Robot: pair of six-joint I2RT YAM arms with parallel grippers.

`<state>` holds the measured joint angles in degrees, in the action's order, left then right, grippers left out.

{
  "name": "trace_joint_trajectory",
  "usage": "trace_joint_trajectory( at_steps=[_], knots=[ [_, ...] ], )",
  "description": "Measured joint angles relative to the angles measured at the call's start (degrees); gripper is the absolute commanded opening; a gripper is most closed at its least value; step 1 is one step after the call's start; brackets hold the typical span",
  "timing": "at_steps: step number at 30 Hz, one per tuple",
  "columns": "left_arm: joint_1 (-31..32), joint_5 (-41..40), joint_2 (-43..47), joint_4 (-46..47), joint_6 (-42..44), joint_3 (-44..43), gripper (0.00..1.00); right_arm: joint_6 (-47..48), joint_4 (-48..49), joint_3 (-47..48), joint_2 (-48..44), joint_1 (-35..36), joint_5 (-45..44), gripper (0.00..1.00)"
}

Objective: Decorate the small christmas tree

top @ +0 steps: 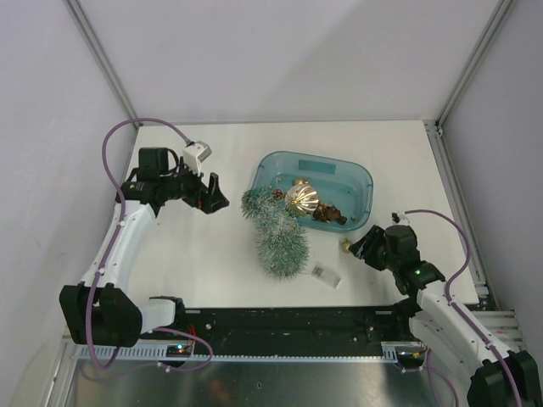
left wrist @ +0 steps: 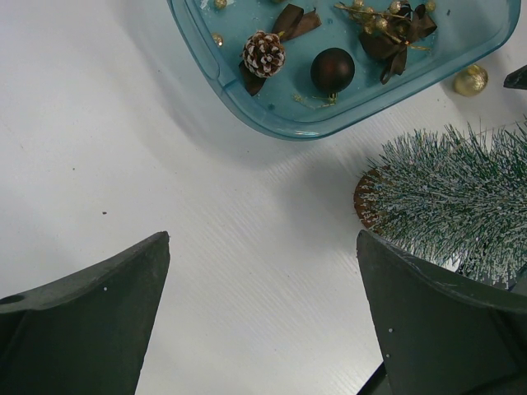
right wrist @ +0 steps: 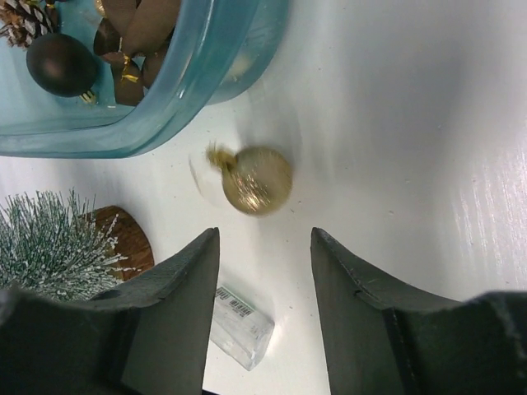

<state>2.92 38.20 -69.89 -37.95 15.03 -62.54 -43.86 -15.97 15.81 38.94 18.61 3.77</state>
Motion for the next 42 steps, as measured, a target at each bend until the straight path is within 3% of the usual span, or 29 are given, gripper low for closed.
trace_joint_trajectory(
  at_steps=[19, 29, 42],
  knots=[
    [0.0, 0.04, 0.04, 0.07, -0.02, 0.0, 1.0, 7.45, -4.39, 3.19, -1.53, -0.24, -4.57, 0.59],
    [0.0, 0.04, 0.04, 0.09, -0.02, -0.02, 1.0, 11.98, 4.0, 4.57, 11.58, 6.49, -6.21, 0.63],
    [0.0, 0.02, 0.04, 0.09, -0.02, -0.02, 1.0, 14.38, 10.64, 6.71, 18.12, 7.21, -8.07, 0.55]
  ],
)
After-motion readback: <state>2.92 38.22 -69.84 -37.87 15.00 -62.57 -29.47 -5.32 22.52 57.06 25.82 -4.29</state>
